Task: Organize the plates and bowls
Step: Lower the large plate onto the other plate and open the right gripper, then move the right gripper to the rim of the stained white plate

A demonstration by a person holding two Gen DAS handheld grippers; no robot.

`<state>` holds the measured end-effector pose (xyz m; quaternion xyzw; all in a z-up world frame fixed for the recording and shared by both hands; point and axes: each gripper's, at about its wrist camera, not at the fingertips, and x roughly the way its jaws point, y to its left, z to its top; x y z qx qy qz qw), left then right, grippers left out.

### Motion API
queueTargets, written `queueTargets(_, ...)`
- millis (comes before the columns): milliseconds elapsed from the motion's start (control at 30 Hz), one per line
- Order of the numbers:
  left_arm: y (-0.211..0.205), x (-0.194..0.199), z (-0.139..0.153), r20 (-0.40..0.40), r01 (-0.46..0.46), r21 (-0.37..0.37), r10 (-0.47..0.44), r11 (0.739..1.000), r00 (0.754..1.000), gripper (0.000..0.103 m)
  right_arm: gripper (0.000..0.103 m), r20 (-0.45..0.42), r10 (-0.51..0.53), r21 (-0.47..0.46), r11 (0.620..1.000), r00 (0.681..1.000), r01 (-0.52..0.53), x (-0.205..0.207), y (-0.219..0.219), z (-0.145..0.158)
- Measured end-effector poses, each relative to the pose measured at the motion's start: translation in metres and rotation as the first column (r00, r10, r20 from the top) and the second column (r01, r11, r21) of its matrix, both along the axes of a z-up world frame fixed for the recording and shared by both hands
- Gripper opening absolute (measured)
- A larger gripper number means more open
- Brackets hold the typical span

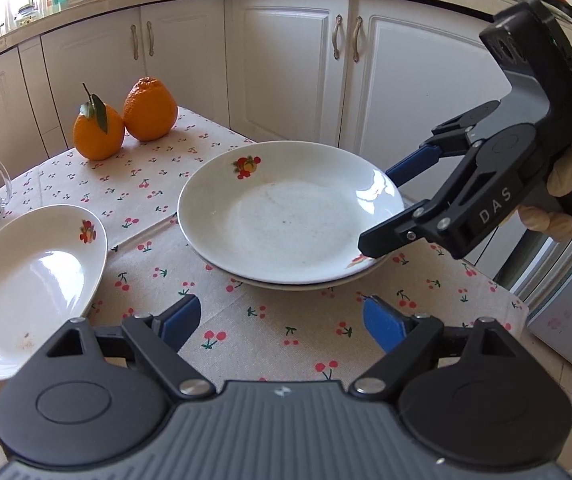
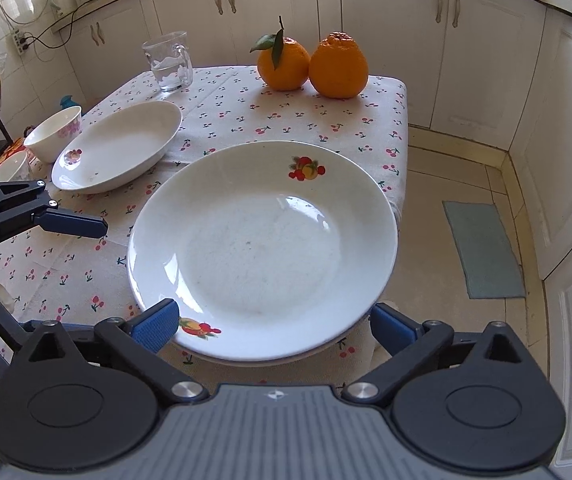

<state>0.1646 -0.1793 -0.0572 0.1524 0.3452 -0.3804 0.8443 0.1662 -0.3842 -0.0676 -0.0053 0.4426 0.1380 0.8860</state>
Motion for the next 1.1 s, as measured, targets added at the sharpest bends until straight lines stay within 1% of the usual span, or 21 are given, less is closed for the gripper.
queueTargets(200,0.014,-0.008,0.008,0.012,-0.06,-0.029,0.06,0.998,0.998,0.09,0.103,0.015,0.003,-0.022,1.0,1.0,-0.002,-0.011,0.009,0.006)
queueTargets(333,0.028,-0.014,0.011,0.031,-0.128,-0.041,0.129,0.991,0.991,0.09,0.103,0.039,0.022,-0.03,0.999,0.999,-0.021,-0.02,0.019,0.014)
queueTargets(400,0.036,-0.016,0.012,0.044,-0.177,-0.039,0.179,0.983,0.983,0.091,0.103,0.054,0.035,-0.038,0.999,0.998,-0.033,-0.025,0.025,0.019)
queueTargets(433,0.04,-0.015,0.011,0.05,-0.209,-0.035,0.21,0.977,0.976,0.093,0.103,0.063,0.044,-0.042,0.998,0.997,-0.041,-0.027,0.029,0.022)
queueTargets(500,0.049,-0.014,0.007,0.061,-0.279,-0.02,0.28,0.96,0.958,0.093,0.103,0.078,0.061,-0.047,0.997,0.995,-0.058,-0.032,0.035,0.027)
queueTargets(600,0.066,-0.007,-0.004,0.055,-0.389,0.003,0.388,0.921,0.92,0.093,0.103,0.095,0.081,-0.052,0.996,0.992,-0.077,-0.037,0.045,0.033)
queueTargets(667,0.077,-0.002,-0.013,0.047,-0.444,0.012,0.443,0.896,0.895,0.093,0.103,0.101,0.096,-0.056,0.994,0.99,-0.091,-0.039,0.05,0.035)
queueTargets(767,0.089,0.005,-0.026,0.052,-0.499,0.038,0.497,0.866,0.866,0.093,0.103,0.106,0.12,-0.068,0.991,0.987,-0.113,-0.04,0.058,0.036)
queueTargets(833,0.094,0.009,-0.031,0.045,-0.52,0.042,0.518,0.853,0.854,0.093,0.103,0.102,0.133,-0.074,0.989,0.986,-0.126,-0.038,0.062,0.036)
queueTargets(933,0.101,0.016,-0.033,0.017,-0.536,0.015,0.536,0.844,0.844,0.094,0.103,0.098,0.148,-0.075,0.987,0.984,-0.141,-0.032,0.066,0.035)
queueTargets(1000,0.101,0.021,-0.034,0.02,-0.544,0.011,0.543,0.839,0.839,0.094,0.103,0.094,0.155,-0.073,0.986,0.983,-0.148,-0.027,0.068,0.034)
queueTargets(1100,0.101,0.03,-0.036,0.024,-0.55,0.007,0.549,0.835,0.835,0.099,0.103,0.088,0.174,-0.072,0.983,0.981,-0.168,-0.016,0.073,0.033)
